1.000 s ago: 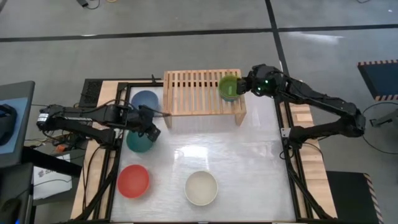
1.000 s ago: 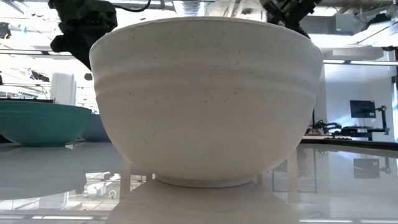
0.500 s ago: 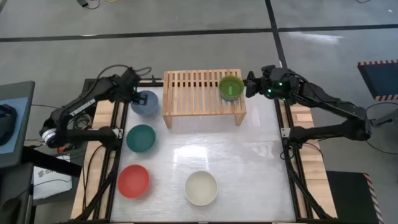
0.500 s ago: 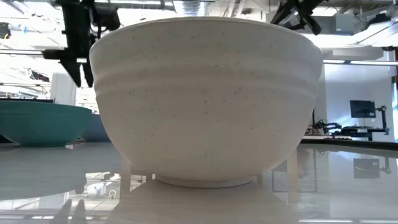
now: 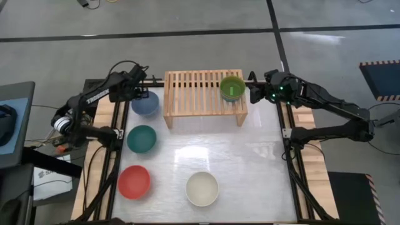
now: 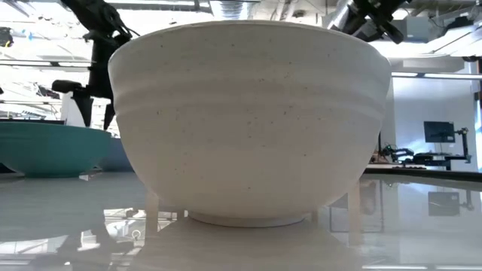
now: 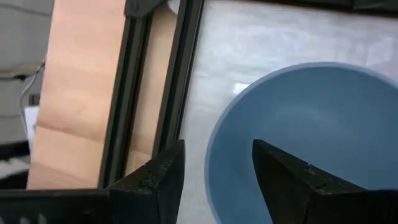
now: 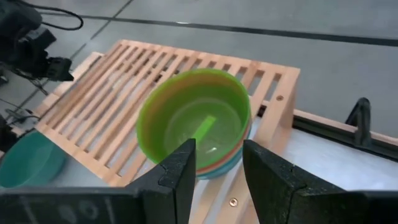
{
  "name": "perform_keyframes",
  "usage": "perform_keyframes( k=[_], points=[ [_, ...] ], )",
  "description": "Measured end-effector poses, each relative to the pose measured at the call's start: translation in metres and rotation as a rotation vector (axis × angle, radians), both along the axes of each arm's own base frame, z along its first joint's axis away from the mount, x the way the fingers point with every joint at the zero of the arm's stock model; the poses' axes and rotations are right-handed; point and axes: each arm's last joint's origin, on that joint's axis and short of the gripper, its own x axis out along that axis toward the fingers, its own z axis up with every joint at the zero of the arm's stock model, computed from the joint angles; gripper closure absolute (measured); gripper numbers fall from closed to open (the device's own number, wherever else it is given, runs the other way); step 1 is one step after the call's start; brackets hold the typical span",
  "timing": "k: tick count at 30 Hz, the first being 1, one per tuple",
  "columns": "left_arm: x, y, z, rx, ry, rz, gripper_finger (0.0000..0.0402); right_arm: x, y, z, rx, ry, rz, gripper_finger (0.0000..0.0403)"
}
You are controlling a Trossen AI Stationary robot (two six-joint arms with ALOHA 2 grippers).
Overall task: Place and stack bowls onto a shelf
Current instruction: Put the large blue bowl on the shelf
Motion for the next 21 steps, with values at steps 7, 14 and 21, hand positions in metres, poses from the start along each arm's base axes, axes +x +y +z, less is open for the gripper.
perform_keyframes(
  k=[7, 14, 21],
  points=[
    [0.01, 0.014, -0.031, -0.125, 0.029, 0.065, 0.0226, 0.0, 0.0, 0.0, -0.016, 0.019, 0.01, 0.0246],
    [0.016, 0.021, -0.056, -0.241, 0.067, 0.062, 0.0235, -0.002, 0.001, -0.003, -0.02, 0.067, 0.023, 0.0246],
    [0.019, 0.019, -0.061, -0.268, 0.125, 0.025, 0.0333, -0.003, 0.0, -0.003, -0.045, 0.096, 0.014, 0.0246]
  ],
)
